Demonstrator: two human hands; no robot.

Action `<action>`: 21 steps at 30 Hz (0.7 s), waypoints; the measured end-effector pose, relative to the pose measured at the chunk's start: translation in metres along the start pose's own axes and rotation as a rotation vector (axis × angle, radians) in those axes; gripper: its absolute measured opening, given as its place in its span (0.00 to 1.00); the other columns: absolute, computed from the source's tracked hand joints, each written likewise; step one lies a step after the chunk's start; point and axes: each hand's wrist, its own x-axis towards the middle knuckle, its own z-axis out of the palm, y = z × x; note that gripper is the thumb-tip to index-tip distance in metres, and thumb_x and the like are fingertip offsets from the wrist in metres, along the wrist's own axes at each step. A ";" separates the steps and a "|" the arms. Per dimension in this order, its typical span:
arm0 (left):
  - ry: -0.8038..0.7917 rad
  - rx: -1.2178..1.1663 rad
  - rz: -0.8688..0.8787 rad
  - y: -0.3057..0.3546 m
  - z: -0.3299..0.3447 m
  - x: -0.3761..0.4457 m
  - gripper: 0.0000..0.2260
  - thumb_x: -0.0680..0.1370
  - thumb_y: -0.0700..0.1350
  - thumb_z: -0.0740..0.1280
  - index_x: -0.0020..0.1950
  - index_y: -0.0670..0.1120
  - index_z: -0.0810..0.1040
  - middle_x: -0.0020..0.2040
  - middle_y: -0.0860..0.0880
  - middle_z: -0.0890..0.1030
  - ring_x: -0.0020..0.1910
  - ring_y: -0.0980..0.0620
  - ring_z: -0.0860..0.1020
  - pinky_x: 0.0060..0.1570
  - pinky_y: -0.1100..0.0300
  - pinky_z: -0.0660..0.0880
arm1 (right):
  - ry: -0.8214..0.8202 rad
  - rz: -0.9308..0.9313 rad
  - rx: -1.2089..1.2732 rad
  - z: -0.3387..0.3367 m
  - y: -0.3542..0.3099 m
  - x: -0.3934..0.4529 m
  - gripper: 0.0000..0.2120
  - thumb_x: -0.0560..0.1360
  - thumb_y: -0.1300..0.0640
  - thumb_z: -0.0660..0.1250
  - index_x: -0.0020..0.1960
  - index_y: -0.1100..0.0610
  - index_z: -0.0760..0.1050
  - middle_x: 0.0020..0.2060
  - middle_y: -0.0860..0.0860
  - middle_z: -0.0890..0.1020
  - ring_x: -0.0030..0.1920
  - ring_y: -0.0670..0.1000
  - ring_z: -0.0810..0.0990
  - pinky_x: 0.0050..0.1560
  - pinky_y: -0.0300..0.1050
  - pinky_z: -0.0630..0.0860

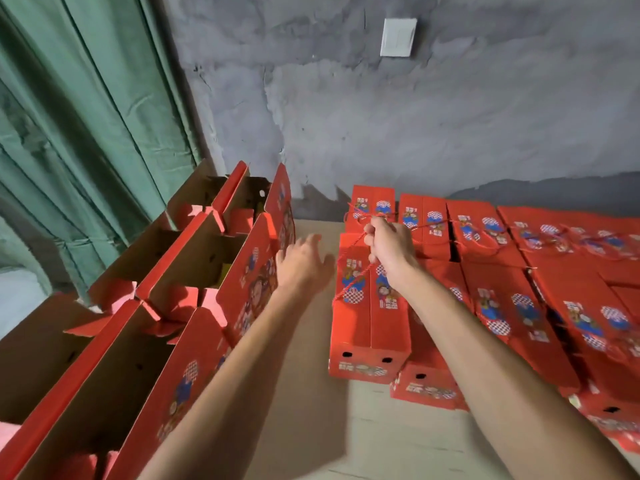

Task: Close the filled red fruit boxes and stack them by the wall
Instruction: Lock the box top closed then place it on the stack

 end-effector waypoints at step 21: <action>-0.097 0.233 -0.182 -0.036 0.012 0.048 0.13 0.77 0.39 0.66 0.61 0.42 0.78 0.60 0.41 0.80 0.61 0.37 0.79 0.53 0.48 0.77 | -0.011 -0.031 -0.161 0.015 0.054 0.070 0.16 0.81 0.57 0.60 0.37 0.56 0.79 0.25 0.45 0.75 0.25 0.48 0.68 0.30 0.45 0.64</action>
